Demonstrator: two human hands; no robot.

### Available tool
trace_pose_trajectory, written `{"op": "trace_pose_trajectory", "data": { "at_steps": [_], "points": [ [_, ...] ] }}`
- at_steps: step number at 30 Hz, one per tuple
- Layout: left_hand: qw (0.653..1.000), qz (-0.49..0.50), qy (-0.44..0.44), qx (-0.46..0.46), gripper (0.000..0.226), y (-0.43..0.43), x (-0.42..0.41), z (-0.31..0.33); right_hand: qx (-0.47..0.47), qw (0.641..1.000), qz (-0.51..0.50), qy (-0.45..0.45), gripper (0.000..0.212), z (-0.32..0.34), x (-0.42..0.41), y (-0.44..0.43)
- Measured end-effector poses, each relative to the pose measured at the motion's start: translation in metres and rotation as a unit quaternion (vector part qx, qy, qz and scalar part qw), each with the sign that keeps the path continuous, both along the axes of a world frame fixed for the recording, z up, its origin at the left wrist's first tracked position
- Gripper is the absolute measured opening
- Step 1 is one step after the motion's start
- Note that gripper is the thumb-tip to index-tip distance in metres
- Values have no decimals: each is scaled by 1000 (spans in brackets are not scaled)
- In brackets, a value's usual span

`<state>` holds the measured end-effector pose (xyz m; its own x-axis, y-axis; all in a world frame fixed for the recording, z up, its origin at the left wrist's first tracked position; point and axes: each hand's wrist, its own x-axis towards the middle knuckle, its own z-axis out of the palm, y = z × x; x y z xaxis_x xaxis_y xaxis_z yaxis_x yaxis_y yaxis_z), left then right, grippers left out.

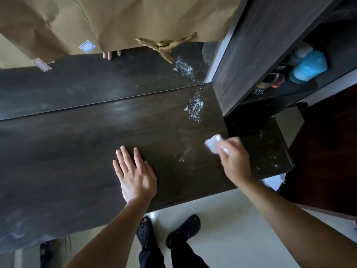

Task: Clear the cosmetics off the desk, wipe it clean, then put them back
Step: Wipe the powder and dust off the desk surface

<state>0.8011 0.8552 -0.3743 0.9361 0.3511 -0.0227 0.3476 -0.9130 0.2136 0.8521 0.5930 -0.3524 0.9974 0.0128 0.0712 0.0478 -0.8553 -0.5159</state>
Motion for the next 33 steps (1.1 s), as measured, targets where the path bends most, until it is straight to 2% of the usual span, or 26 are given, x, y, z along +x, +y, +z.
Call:
{"op": "trace_pose_trajectory", "data": {
  "at_steps": [1,2,3,4,5,6,8,11,12,14,17,19,21,23,26,28,31,33],
  "points": [
    [1000,0,0,-2,55,0,0,0,-6,999,-38,-21,13,3,6,7],
    [1000,0,1,-3,55,0,0,-1,-9,999,-34,-28,14,-1,-1,19],
    [1000,0,3,-4,55,0,-1,-1,-7,1000,-4,5,11,-4,-21,36],
    [1000,-3,4,-4,56,0,-1,-1,28,997,56,54,9,-6,-48,50],
    [1000,-5,4,-3,56,1,-1,-1,56,987,113,99,22,-7,-75,60],
    [1000,-5,3,-4,56,1,-2,-2,25,975,198,98,34,-4,-96,64],
    [1000,-2,4,-8,55,1,-3,-1,-15,965,258,40,36,-3,-101,56],
    [1000,-5,4,-8,54,0,0,0,-16,985,173,9,19,2,-31,36],
    [1000,-6,6,-8,55,0,1,0,-28,991,125,-25,22,-1,-5,32],
    [1000,-6,7,-8,55,0,2,-1,-3,993,104,-52,29,-5,21,41],
    [1000,-8,5,-7,54,2,-3,-3,1,978,210,-8,33,-9,-24,61],
    [1000,-11,2,-5,54,2,-4,-3,-10,946,323,37,37,-4,-60,56],
    [1000,-11,3,-6,54,2,-1,-2,-30,921,387,35,37,-1,-47,41],
    [1000,-10,6,-8,54,3,1,-2,-60,932,359,13,37,-4,-2,41],
    [1000,-13,9,-12,55,3,1,-2,-61,968,242,-7,40,-11,44,68],
    [1000,-12,7,-11,55,4,-1,-3,-59,957,283,-11,40,-16,26,89],
    [1000,-21,8,-1,55,7,-2,-3,-86,919,385,19,39,-13,-22,73],
    [1000,-22,13,2,55,6,0,-1,-100,924,370,14,41,-8,-23,42]
  ]
}}
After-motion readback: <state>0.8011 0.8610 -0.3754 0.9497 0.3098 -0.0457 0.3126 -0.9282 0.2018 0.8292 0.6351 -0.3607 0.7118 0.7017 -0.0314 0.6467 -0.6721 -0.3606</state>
